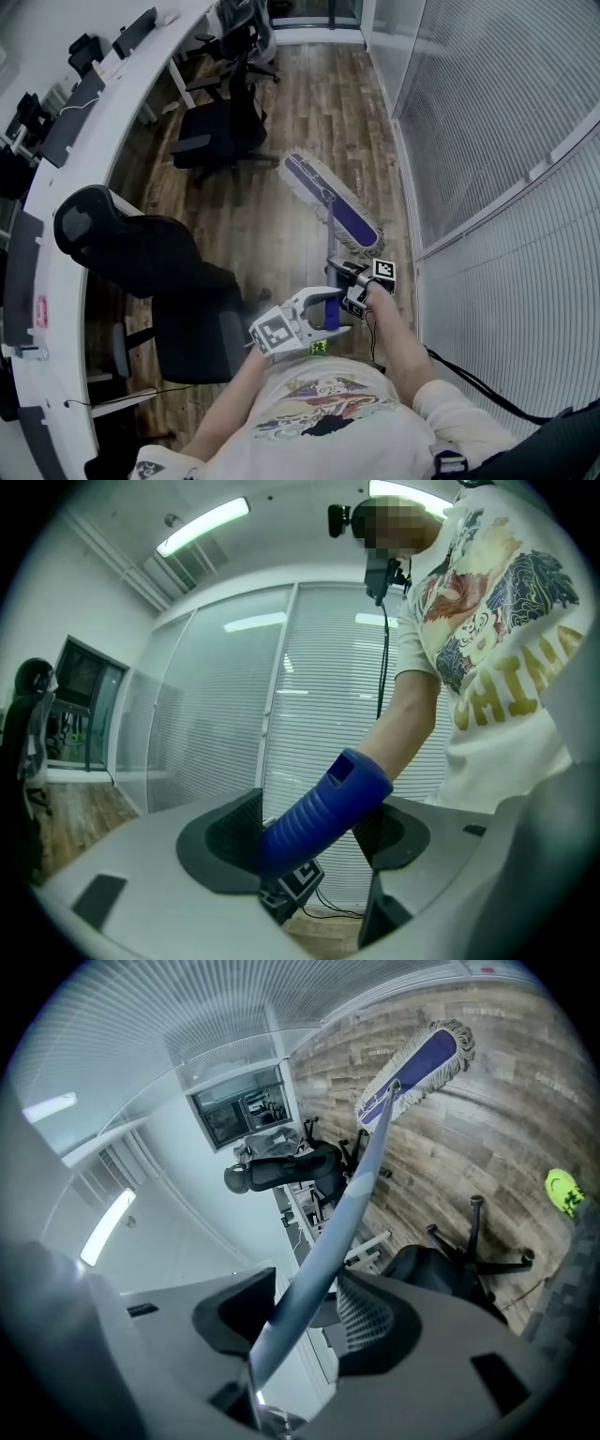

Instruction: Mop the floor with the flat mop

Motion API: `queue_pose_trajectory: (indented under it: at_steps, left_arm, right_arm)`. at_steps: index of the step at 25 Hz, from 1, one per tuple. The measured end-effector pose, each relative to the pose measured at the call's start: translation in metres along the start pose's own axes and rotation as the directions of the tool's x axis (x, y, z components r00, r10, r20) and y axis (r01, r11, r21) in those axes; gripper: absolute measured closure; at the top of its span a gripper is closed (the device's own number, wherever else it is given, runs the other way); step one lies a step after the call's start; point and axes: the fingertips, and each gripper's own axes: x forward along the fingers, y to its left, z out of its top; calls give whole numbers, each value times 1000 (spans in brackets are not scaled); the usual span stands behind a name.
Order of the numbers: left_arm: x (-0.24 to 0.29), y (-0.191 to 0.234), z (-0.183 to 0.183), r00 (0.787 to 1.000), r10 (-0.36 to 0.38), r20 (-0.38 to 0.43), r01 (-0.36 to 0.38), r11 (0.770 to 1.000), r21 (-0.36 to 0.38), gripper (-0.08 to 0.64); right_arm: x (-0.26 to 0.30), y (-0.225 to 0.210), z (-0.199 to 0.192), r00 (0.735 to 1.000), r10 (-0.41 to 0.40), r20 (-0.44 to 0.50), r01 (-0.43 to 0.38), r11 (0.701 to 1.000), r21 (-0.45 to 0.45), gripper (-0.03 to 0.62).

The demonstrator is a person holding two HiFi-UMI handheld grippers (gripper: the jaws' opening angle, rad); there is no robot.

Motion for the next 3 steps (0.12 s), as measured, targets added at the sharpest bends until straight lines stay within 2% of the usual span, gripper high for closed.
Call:
queue_pose_trajectory:
  at_steps: [3]
  left_arm:
    - [-6, 3, 1, 1000, -2, 9, 2, 1000, -2, 288]
  right_arm:
    - [5, -1, 0, 1000, 16, 4, -16, 1000, -7, 405]
